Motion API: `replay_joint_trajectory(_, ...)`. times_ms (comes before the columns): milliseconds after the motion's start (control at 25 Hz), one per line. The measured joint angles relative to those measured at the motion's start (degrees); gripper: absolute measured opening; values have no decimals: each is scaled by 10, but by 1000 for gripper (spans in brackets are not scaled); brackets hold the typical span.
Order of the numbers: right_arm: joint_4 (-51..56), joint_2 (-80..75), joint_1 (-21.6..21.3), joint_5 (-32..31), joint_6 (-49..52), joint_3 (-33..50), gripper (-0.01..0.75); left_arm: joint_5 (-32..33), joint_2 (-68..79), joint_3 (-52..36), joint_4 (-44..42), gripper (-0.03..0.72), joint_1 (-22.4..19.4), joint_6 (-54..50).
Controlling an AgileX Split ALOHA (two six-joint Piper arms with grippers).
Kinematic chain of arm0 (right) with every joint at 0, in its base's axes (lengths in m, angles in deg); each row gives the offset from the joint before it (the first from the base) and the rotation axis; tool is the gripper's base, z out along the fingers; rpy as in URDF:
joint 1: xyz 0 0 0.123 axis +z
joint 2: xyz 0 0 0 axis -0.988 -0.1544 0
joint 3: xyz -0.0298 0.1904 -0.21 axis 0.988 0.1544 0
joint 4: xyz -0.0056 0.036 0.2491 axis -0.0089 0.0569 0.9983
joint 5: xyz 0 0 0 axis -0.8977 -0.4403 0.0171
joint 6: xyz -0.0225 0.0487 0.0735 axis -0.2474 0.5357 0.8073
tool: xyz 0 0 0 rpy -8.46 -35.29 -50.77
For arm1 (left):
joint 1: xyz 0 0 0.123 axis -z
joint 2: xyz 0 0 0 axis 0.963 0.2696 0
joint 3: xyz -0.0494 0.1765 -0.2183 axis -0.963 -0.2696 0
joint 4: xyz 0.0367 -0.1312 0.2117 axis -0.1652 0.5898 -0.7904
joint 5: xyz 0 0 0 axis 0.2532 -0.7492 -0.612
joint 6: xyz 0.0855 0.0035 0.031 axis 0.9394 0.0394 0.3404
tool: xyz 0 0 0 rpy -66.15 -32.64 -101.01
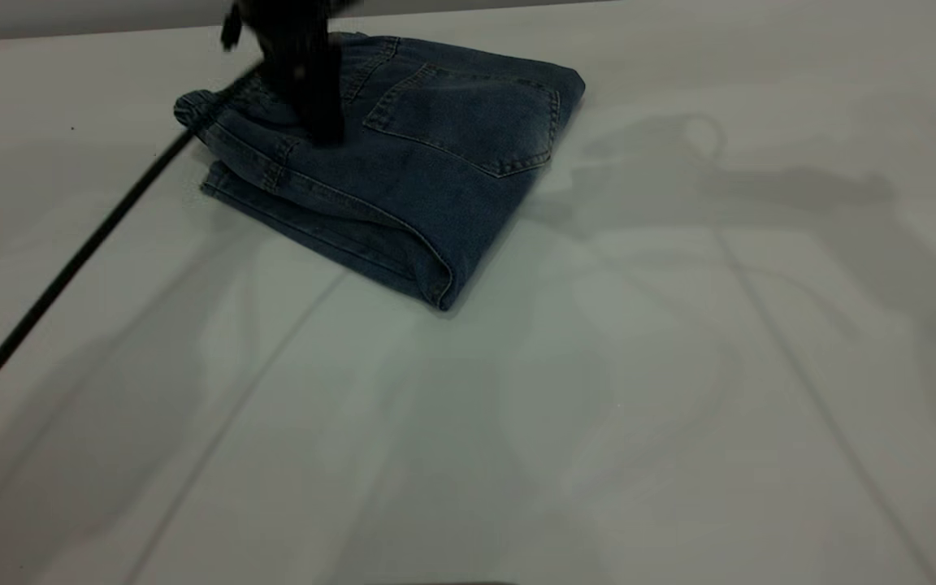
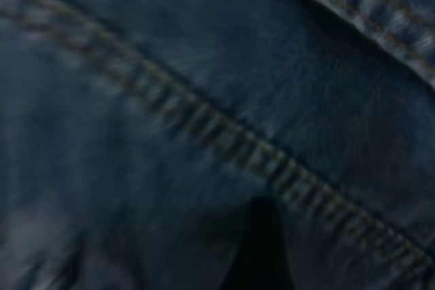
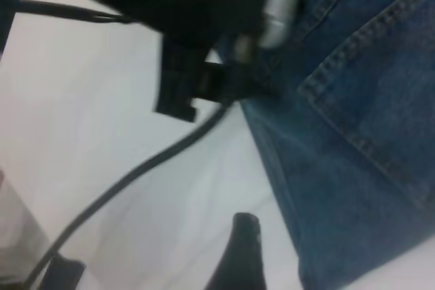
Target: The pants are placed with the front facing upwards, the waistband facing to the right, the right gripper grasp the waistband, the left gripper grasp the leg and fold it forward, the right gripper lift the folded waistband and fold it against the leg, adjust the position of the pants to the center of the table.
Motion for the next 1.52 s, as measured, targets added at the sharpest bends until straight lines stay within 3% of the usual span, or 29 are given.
replay_joint_trajectory(160,-1,0,0,-13,0,0,594,0,32,1,-2,569,3,-55)
replay_joint_trajectory(520,-5,0,0,-15,-2,0,594,0,40,17,-65,569,66,-462)
replay_joint_trajectory(640,-5,0,0,-15,-2,0,594,0,42,22,-61,569,94,-535)
replay_joint_trajectory(840,-5,0,0,-15,-3,0,594,0,47,34,-53,569,131,-568)
replay_joint_trajectory(1040,-7,3,-11,-18,-3,-4,594,0,30,35,-52,569,131,-563)
replay_joint_trajectory(1320,-40,87,-66,-34,27,-11,594,0,-88,34,-109,569,130,-558)
replay_joint_trajectory(1520,-99,183,-104,-98,79,-11,594,0,-188,34,-111,569,130,-558)
